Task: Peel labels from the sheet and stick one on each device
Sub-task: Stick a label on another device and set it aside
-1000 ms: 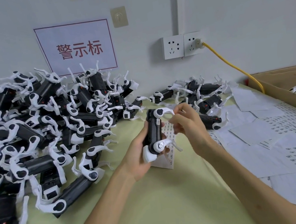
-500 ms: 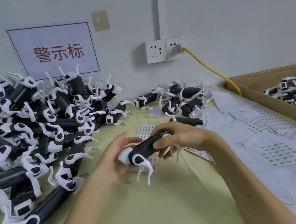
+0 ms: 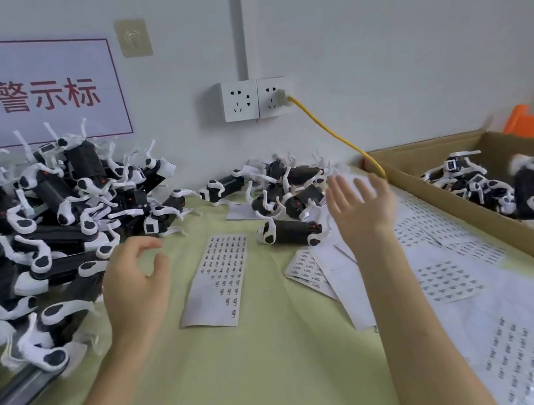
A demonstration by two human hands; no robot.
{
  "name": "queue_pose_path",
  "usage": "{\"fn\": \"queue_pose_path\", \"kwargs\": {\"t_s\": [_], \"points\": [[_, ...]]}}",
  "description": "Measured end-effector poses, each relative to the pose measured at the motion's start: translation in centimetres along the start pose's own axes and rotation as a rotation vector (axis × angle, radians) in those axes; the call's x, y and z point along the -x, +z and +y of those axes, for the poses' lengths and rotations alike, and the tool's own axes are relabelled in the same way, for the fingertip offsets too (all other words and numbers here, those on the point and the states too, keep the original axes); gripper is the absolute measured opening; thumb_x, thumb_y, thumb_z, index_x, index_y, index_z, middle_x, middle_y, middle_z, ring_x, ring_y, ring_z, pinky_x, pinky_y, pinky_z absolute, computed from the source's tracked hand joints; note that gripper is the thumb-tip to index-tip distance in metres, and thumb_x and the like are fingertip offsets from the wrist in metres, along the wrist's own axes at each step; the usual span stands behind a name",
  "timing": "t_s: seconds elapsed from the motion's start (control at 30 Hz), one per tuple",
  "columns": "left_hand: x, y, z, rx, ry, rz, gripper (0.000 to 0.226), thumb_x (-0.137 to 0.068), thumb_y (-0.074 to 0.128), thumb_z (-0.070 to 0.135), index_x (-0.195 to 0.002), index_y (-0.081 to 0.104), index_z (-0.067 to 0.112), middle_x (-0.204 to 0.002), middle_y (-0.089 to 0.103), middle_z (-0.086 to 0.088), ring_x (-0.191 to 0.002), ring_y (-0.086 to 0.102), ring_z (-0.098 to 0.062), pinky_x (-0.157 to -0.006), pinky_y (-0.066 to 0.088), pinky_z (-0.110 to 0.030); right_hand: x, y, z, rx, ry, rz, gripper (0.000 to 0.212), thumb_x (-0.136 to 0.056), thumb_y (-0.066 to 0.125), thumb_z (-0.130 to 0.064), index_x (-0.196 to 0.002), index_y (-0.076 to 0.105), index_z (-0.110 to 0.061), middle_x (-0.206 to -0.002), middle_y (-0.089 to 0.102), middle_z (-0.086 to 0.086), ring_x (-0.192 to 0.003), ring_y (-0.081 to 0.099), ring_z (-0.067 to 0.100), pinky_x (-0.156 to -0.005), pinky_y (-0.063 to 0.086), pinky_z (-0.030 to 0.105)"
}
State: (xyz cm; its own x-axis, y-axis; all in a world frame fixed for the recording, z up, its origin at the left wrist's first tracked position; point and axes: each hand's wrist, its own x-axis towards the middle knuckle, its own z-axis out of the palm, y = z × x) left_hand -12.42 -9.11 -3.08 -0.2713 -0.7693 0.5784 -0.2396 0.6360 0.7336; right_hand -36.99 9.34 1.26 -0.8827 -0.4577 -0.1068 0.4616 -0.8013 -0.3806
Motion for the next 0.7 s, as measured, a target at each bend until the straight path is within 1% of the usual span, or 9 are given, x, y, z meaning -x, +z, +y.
{"fn": "queue_pose_path", "kwargs": {"t_s": [0.1, 0.17, 0.23, 0.33, 0.4, 0.47, 0.57, 0.63, 0.7], "points": [[0.2, -0.1, 0.4, -0.034, 0.001, -0.022, 0.017, -0.09, 0.063, 0.001, -0.1, 0.068, 0.013, -0.104, 0.063, 0.004, -0.105, 0.059, -0.023, -0.089, 0.039, -0.035, 0.3, 0.4, 1.5, 0.231, 0.038, 0.068, 0.027, -0.102, 0.05, -0.017, -0.123, 0.061, -0.005, -0.116, 0.069, 0.015, -0.09, 0.07, 0.027, -0.078, 0.056, 0.033], [0.2, -0.2, 0.7, -0.107, 0.031, 0.028, 0.016, -0.088, 0.066, 0.002, -0.098, 0.069, 0.013, -0.103, 0.061, 0.005, -0.105, 0.059, -0.03, -0.09, 0.04, -0.044, 0.6, 0.7, 1.9, 0.327, 0.042, 0.053, 0.019, -0.099, 0.052, -0.016, -0.11, 0.065, -0.007, -0.099, 0.07, 0.011, -0.079, 0.069, 0.024, -0.071, 0.056, 0.03], [0.3, -0.2, 0.9, -0.21, 0.081, 0.113, 0.015, -0.086, 0.066, 0.007, -0.098, 0.07, 0.013, -0.105, 0.064, -0.003, -0.105, 0.059, -0.038, -0.091, 0.039, -0.05, 0.7, 0.9, 2.0, 0.373, 0.004, 0.025, 0.017, -0.097, 0.054, -0.015, -0.104, 0.067, -0.007, -0.086, 0.068, 0.009, -0.071, 0.065, 0.023, -0.068, 0.055, 0.029], [0.1, -0.4, 0.5, -0.374, 0.076, 0.159, 0.027, -0.079, 0.07, 0.011, -0.106, 0.07, 0.014, -0.12, 0.062, -0.013, -0.118, 0.054, -0.043, -0.101, 0.034, -0.059, 1.0, 1.1, 2.6, 0.485, -0.044, -0.07, 0.011, -0.094, 0.056, -0.013, -0.095, 0.066, -0.008, -0.076, 0.064, 0.007, -0.06, 0.058, 0.019, -0.059, 0.052, 0.024], [-0.5, -0.9, -0.2, -0.461, -0.031, 0.073, 0.042, -0.077, 0.077, 0.011, -0.118, 0.068, 0.013, -0.132, 0.059, -0.015, -0.129, 0.049, -0.043, -0.109, 0.028, -0.061, 1.4, 1.5, 3.6, 0.576, -0.05, -0.123, 0.009, -0.092, 0.059, -0.013, -0.091, 0.066, -0.008, -0.071, 0.063, 0.005, -0.057, 0.055, 0.017, -0.056, 0.05, 0.022], [-0.8, -1.3, -0.9, -0.609, -0.111, -0.054, 0.052, -0.079, 0.08, 0.019, -0.129, 0.063, 0.012, -0.137, 0.058, -0.017, -0.137, 0.043, -0.041, -0.113, 0.027, -0.059, 2.1, 1.7, 5.0, 0.731, -0.098, -0.175, 0.013, -0.093, 0.058, -0.011, -0.086, 0.069, -0.01, -0.067, 0.064, 0.002, -0.055, 0.056, 0.015, -0.058, 0.051, 0.023], [-0.6, -1.4, -1.4, -0.755, -0.067, -0.19, 0.046, -0.084, 0.078, 0.028, -0.128, 0.064, 0.02, -0.139, 0.06, -0.006, -0.141, 0.035, -0.035, -0.108, 0.029, -0.054, 3.4, 1.7, 7.5, 1.006, -0.253, -0.304, 0.021, -0.094, 0.054, -0.005, -0.08, 0.07, -0.009, -0.065, 0.065, 0.001, -0.055, 0.056, 0.013, -0.055, 0.047, 0.021], [-0.7, -1.5, -1.7, -0.796, -0.037, -0.21, 0.04, -0.085, 0.078, 0.031, -0.122, 0.065, 0.027, -0.137, 0.06, 0.001, -0.14, 0.033, -0.031, -0.105, 0.03, -0.051, 4.6, 1.5, 9.3, 1.158, -0.337, -0.417, 0.022, -0.093, 0.054, -0.003, -0.078, 0.069, -0.012, -0.065, 0.065, 0.0, -0.057, 0.056, 0.011, -0.053, 0.045, 0.02], [-0.9, -1.6, -1.9, -0.828, -0.034, -0.227, 0.037, -0.086, 0.076, 0.033, -0.121, 0.064, 0.03, -0.136, 0.058, 0.006, -0.14, 0.032, -0.028, -0.103, 0.029, -0.048, 5.7, 1.2, 11.0, 1.323, -0.386, -0.548, 0.023, -0.092, 0.055, -0.005, -0.079, 0.069, -0.017, -0.067, 0.066, -0.007, -0.06, 0.058, 0.007, -0.055, 0.047, 0.023]]}}
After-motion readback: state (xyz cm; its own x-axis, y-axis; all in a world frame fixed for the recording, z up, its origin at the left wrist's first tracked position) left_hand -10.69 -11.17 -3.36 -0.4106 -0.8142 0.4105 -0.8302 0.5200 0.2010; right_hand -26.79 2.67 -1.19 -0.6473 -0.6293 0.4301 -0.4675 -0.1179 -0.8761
